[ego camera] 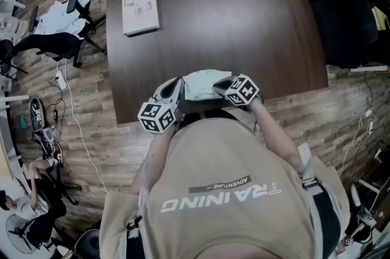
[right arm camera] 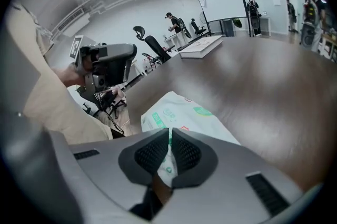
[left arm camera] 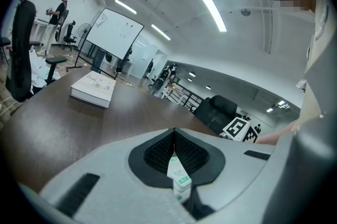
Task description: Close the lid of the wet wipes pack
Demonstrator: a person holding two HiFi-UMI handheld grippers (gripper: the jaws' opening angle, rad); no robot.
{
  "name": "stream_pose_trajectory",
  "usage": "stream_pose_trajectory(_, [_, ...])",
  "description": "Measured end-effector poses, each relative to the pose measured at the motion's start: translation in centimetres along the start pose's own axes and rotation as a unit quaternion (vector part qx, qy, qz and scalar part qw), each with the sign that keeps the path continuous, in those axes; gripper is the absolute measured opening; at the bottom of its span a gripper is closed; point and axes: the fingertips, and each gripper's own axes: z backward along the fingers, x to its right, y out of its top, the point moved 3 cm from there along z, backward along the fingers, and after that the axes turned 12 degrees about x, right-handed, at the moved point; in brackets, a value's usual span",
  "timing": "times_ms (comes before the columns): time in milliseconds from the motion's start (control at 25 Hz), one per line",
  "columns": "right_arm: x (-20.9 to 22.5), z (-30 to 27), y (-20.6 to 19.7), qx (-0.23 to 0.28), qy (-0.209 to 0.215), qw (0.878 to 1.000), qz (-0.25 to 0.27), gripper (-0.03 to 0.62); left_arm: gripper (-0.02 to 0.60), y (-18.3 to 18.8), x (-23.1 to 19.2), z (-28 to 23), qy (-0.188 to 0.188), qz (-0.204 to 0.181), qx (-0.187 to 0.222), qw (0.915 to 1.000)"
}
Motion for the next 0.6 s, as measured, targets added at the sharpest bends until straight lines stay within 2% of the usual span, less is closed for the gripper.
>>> stream_pose_trajectory(280, [-0.6, 0.8, 2.9, 0.043, -0.017, 0.999, -0.005, 0.022, 0.009, 1.4, -0.3, -0.8, -0.004, -0.008, 0.018, 0.9998])
stream_pose_trajectory(600, [-1.6, -0.6, 2.5, 0.016, -0.003, 1.0, -0.014, 0.018, 0.009, 1.9, 0.1, -0.6, -0.01, -0.023, 0.026, 0.9994])
